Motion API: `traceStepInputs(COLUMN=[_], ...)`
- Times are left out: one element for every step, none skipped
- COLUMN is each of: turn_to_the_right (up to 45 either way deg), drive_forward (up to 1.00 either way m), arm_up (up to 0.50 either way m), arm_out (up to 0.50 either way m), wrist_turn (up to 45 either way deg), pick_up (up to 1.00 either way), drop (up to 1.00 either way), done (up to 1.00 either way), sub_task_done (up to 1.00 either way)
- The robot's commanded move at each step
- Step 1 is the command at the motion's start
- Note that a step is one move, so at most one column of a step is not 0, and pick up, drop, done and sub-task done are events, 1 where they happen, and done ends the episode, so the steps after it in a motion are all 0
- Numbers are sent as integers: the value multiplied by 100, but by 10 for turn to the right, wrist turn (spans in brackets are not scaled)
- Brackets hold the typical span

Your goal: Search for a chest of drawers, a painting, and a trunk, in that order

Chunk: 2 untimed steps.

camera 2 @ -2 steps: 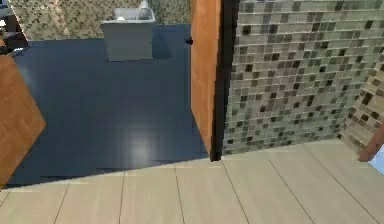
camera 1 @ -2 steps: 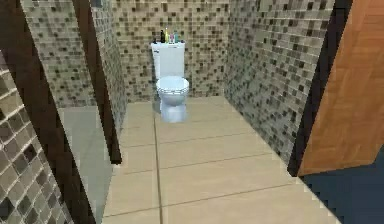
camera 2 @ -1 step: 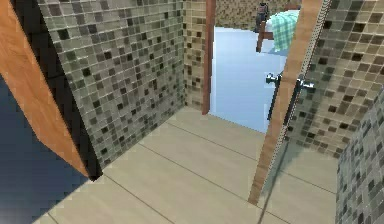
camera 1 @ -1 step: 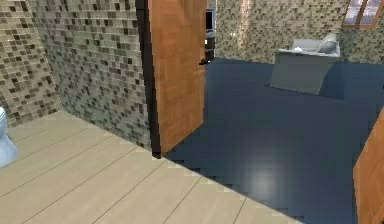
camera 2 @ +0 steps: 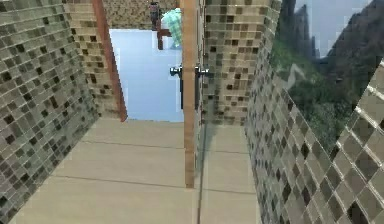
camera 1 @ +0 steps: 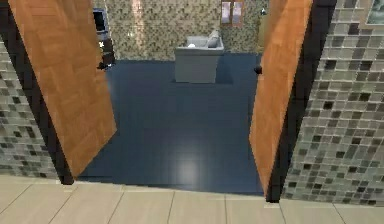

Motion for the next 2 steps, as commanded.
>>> traceStepInputs(turn_to_the_right=[0,-450], drive_forward=[10,0], arm_up=[0,0], arm_out=[0,0], wrist_turn=[0,0], pick_up=[0,0], drop=[0,0], done=[0,0], sub_task_done=[0,0])
